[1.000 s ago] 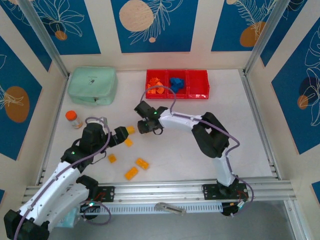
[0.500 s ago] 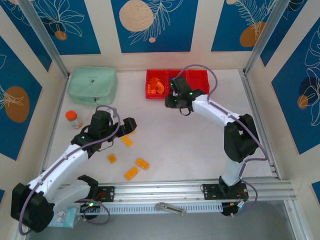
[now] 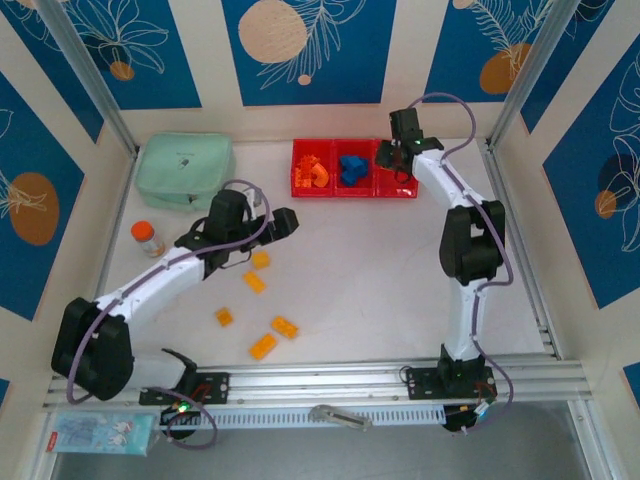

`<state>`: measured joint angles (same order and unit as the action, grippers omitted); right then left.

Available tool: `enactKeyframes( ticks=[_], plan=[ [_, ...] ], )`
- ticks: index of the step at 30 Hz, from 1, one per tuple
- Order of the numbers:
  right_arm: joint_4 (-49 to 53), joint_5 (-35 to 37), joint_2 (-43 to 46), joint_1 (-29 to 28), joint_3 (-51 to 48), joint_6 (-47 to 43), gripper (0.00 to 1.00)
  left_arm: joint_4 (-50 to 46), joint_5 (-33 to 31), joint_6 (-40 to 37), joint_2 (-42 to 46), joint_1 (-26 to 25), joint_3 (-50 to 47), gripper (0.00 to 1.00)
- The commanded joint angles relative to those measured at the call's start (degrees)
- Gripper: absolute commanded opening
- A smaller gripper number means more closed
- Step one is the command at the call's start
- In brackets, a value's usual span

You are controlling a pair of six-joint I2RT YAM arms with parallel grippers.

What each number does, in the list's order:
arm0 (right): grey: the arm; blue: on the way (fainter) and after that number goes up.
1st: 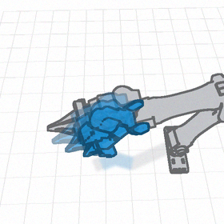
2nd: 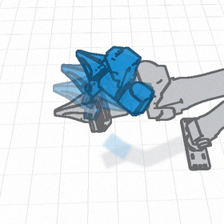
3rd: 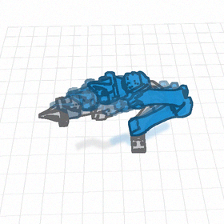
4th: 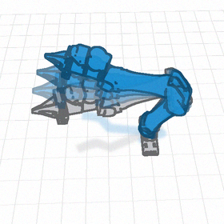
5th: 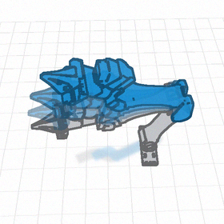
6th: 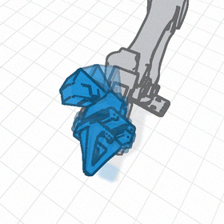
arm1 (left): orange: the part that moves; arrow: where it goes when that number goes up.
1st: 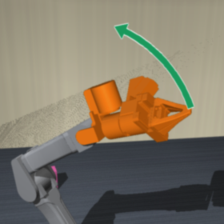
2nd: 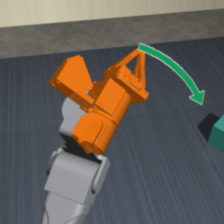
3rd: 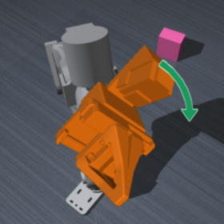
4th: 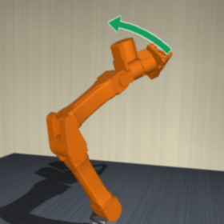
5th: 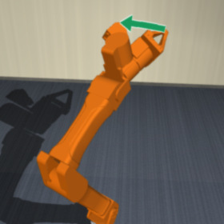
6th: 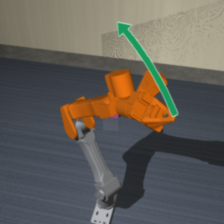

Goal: Sort the legos into containers by color
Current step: Place the lego in the container, then pick up the lego from the center of the table.

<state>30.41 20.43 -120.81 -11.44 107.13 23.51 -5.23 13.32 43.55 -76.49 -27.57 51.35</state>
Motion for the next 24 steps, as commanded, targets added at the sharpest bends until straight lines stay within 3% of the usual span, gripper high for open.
enactKeyframes(
  ticks=[1, 5, 8, 13, 19, 24],
  plan=[
    [3.1, -0.2, -4.4, 2.4, 5.9, -0.7, 0.3, 2.2, 1.6, -1.4, -1.8, -0.5, 2.9, 0.99],
    [6.3, -1.5, -10.7, 4.0, 14.2, -1.2, 0.34, 2.3, 2.1, -1.8, -4.1, -0.5, 4.5, 0.99],
    [8.3, -2.2, -13.8, 4.2, 18.9, -2.5, 0.49, 2.9, 2.7, -1.5, -5.1, -0.5, 5.0, 0.99],
    [8.6, -1.9, -12.0, 3.6, 19.4, -3.1, 0.64, 3.0, 2.7, -1.7, -4.6, -0.5, 5.1, 0.99],
    [7.0, -2.4, -3.6, 1.0, 10.3, -2.4, 0.69, 0.8, 1.9, -3.2, -1.7, -0.3, 4.1, 0.99],
    [1.4, -4.6, 8.0, -4.0, -6.7, 0.4, 0.73, -1.7, 0.3, -3.4, 3.7, 0.0, 0.2, 0.99]
  ],
)
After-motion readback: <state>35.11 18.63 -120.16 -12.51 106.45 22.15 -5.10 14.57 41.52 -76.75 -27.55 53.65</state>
